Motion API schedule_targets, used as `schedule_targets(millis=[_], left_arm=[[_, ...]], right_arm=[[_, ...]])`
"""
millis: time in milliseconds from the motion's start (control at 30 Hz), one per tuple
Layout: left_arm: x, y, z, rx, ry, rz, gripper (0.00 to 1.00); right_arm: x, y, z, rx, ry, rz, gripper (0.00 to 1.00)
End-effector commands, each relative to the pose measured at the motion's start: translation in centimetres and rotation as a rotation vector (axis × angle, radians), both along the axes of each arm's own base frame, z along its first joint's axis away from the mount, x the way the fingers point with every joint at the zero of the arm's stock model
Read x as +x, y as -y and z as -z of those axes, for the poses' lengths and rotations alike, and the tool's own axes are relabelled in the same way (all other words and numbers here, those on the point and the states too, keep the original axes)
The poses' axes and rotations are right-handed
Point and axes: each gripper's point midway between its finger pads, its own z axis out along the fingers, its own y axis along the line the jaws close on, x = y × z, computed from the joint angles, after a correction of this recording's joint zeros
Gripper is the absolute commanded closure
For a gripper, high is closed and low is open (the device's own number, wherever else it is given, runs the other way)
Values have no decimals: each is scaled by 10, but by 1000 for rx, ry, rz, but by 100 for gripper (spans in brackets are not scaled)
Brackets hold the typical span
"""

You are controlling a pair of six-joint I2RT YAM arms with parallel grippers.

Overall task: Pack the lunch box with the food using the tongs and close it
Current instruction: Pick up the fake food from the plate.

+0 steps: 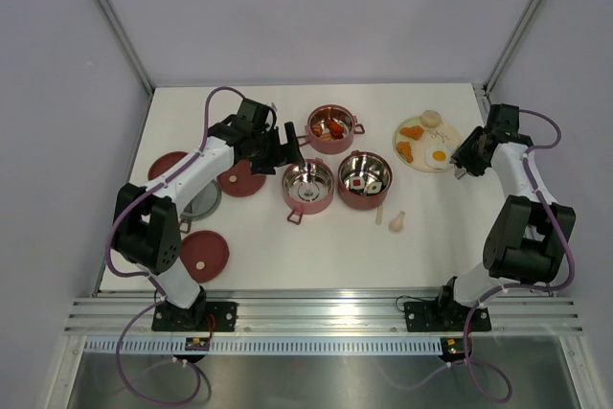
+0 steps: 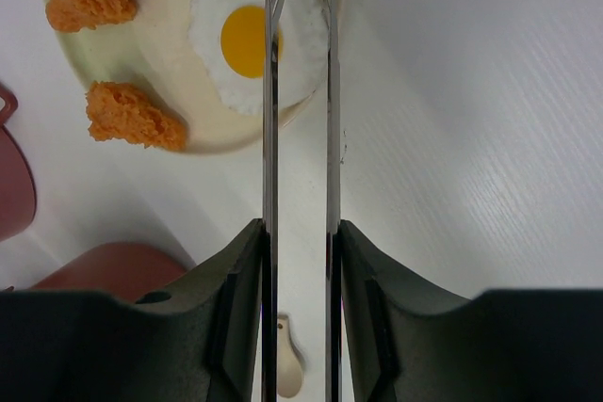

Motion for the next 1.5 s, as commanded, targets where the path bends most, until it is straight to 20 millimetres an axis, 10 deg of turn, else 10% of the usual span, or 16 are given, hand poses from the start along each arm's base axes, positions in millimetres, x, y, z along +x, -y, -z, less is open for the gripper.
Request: schedule_targets(millis=[0,1467], left_arm=[[3,5,-6,-24,28,11,4],[-4,1,-5,-13,30,14,4]], right_arm=[[13,9,-7,-36,36,-6,58],[-53,-72,-45,326,201,-23,54]])
